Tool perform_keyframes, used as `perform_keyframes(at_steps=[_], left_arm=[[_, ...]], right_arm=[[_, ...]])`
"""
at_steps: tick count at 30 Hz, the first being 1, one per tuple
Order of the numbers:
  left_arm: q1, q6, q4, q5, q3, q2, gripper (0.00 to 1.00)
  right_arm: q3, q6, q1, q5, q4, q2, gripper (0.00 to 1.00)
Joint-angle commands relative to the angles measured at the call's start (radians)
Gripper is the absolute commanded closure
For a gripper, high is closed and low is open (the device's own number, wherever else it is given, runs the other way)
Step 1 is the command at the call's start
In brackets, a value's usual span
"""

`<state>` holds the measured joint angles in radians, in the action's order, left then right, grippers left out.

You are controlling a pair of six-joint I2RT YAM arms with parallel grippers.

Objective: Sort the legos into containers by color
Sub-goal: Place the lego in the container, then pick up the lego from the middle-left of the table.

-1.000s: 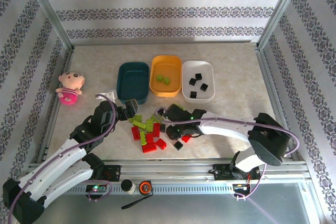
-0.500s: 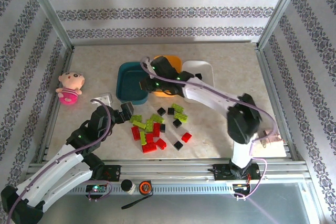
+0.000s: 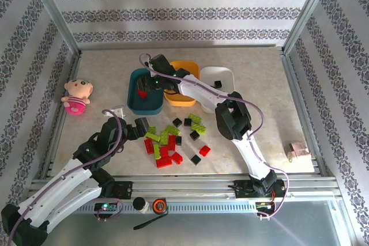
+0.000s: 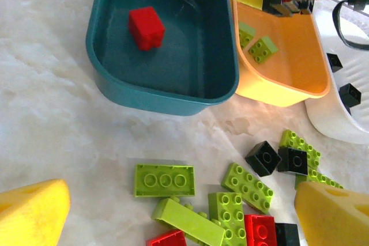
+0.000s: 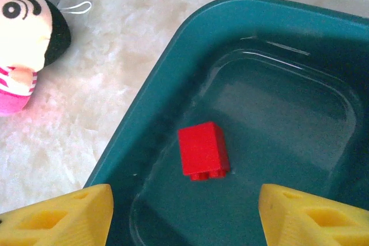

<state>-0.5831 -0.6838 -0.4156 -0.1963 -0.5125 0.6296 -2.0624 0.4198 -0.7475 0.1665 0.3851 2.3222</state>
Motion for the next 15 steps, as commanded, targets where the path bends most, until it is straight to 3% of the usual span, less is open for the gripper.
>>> perform_keyframes(at_steps=[1,6,15], left_arm=[[-0.001,-0.007,-0.047,0.05,-0.006,0.018,0.0],[-0.001,0.001,-0.056,0.131,-0.027,0.075,0.0],[-0.022,0.008,-0.105,0.366,-0.019,0.255,0.2]], right_arm=[[0.067,0.02,0.013,-0.027,-0.038,-0.108,0.31],[0.339,0.029,0.022,-0.029,-0.133,-0.296,0.28],[0.776,0.025,0.03,-0.059,-0.185,-0.579,0.28]])
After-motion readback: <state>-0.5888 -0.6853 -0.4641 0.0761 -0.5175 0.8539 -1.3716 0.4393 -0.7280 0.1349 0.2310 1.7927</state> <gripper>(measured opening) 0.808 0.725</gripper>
